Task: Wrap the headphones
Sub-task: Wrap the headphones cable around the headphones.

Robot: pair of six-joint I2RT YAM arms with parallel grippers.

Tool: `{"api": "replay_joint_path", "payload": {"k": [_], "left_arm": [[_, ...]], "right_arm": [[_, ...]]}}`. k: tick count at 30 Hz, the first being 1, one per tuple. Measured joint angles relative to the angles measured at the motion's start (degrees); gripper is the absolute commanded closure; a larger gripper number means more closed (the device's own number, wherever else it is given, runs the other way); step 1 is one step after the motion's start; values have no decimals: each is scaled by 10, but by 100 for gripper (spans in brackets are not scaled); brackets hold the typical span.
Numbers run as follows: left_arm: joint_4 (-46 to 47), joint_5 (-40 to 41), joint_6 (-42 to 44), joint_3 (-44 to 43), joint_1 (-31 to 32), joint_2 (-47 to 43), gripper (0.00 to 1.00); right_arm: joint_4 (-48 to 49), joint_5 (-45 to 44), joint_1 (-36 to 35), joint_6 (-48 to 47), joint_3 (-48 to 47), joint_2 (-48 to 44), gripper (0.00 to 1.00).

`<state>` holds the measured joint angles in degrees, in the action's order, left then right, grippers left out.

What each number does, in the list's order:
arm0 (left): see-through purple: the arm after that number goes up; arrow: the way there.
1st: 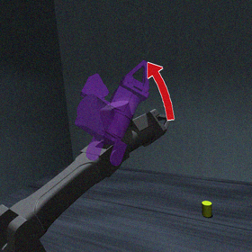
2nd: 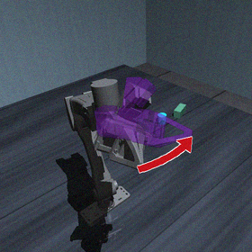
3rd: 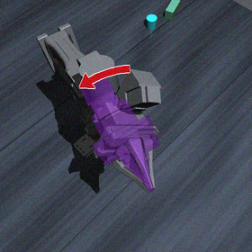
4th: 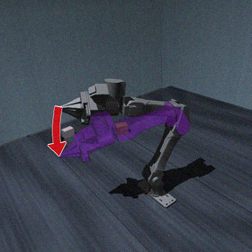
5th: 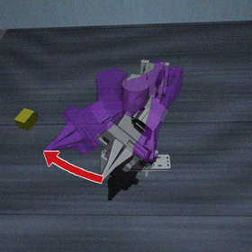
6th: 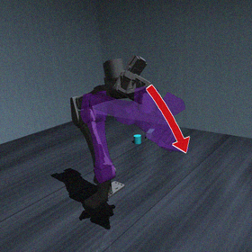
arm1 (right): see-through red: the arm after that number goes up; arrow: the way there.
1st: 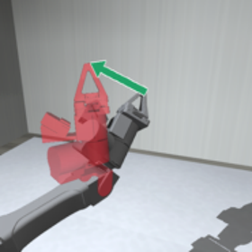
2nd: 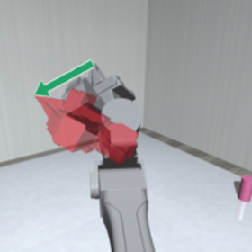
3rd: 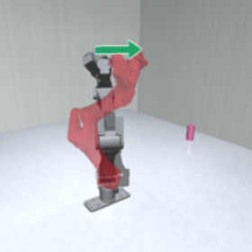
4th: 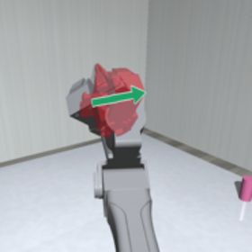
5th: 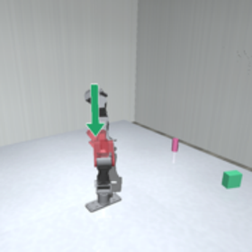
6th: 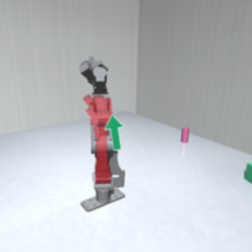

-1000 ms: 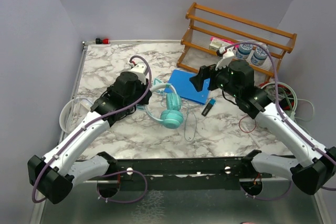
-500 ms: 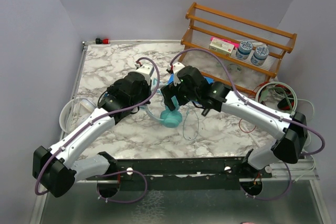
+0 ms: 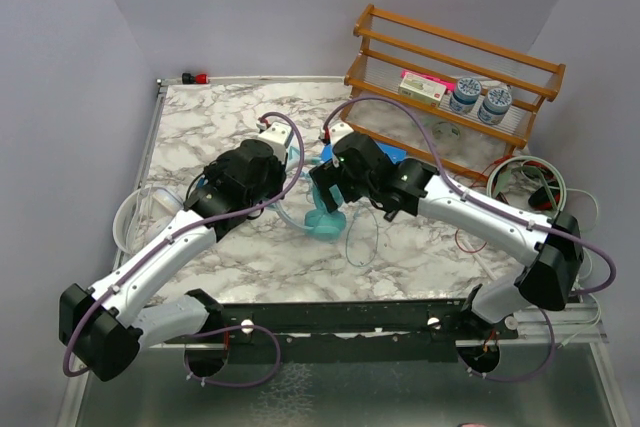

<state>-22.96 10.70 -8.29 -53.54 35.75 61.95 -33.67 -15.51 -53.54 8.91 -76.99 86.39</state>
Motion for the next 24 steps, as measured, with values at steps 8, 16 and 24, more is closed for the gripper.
{"api": "replay_joint_path", "payload": {"k": [8,16,24], "left_arm": [[7,-18,8,0,1,-2,100],[20,-33,7,0,1,-2,100],[19,-47,7,0,1,-2,100]], "right_arm": [[2,-9,22,5,15,-3,0],[6,-13,44,5,17,-5,1],[16,34,55,-18,33,-17,12]]}}
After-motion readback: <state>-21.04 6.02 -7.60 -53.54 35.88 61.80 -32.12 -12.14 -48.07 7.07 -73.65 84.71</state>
